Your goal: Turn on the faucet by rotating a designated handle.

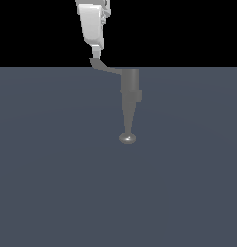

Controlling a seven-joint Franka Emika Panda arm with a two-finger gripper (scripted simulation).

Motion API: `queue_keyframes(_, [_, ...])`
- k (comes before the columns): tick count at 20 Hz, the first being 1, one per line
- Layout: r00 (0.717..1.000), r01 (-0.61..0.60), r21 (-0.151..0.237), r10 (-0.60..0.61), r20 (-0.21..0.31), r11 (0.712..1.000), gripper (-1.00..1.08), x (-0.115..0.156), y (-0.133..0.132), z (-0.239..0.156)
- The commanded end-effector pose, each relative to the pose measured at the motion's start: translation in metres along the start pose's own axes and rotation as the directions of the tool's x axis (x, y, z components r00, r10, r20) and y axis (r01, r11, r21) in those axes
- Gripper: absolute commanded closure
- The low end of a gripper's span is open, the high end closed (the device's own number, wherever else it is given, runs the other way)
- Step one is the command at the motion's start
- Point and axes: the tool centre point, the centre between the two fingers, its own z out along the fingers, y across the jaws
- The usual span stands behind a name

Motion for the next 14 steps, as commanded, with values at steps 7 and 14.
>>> queue_keyframes(7, [1.000,-0.001,-0.005,0.001,-0.001,1.000,1.08,0.001,0.027,0.001])
queue_keyframes(14, [1.000,-0.001,-0.005,0.001,-0.001,1.000,1.08,0.002,0.049,0.000])
